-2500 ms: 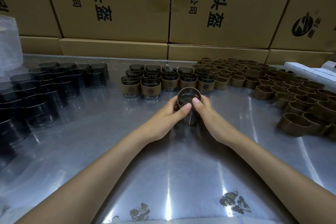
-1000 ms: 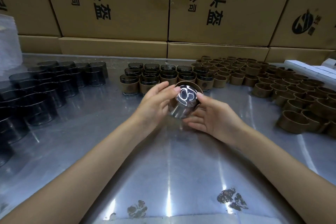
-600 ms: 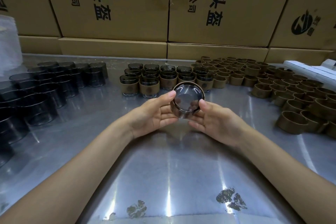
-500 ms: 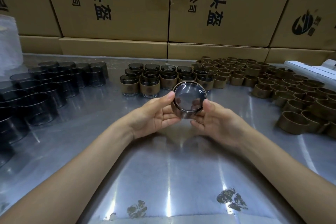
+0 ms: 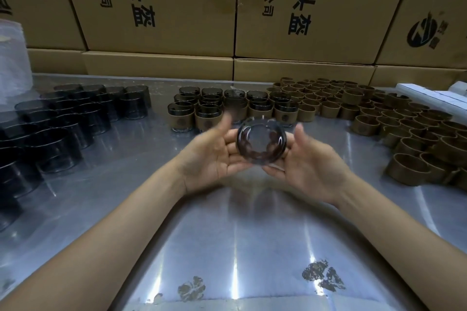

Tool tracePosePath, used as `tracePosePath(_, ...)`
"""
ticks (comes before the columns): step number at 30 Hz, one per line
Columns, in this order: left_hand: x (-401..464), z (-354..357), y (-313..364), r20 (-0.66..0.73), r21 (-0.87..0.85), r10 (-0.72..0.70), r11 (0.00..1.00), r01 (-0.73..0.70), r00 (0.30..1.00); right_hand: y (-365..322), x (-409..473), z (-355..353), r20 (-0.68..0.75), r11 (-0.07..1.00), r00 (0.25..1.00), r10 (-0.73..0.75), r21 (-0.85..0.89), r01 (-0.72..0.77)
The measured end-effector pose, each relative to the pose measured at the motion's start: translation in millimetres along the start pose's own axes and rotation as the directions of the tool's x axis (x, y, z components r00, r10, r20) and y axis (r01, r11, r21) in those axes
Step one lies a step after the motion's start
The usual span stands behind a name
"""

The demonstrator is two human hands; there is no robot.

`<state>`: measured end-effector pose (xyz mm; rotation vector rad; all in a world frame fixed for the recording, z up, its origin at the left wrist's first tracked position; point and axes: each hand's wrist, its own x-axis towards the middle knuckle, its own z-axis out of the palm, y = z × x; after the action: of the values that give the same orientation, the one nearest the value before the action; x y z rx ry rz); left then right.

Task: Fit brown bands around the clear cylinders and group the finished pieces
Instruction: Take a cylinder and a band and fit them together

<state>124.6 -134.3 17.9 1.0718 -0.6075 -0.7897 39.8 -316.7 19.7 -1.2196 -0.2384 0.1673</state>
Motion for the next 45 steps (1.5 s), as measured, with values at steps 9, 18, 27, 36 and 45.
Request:
tracePosePath(9,8,3,-9,-0.135,0.710,0.486,0.655,-0.257,0.864,13,9,4,-0.262,0.821,0.914,-0.311,-0.558,0.119)
tracePosePath(18,13,-17,-20,0.042,0.966,0.604,0.180,-0.188,0.796,25,19,-9,-0.155,0.470,0.881,-0.446,-0.879,0.083)
tracePosePath(27,14,-44,-11,-0.371,0.928,0.724,0.318,0.196,0.581,29,58,-22,-0.297,0.313,0.847,-0.441,-0.935,-0.165)
tracePosePath(36,14,-49,-9,-0.516,0.856,0.547,0.370,0.362,0.659,33,100,-30,-0.307,0.035,0.833,-0.460,-0.944,-0.328)
tracePosePath(45,16,-49,-11,-0.526,0.850,0.518,0.361,0.385,0.675,37,115,-34,-0.338,-0.095,0.822,-0.459,-0.901,-0.424)
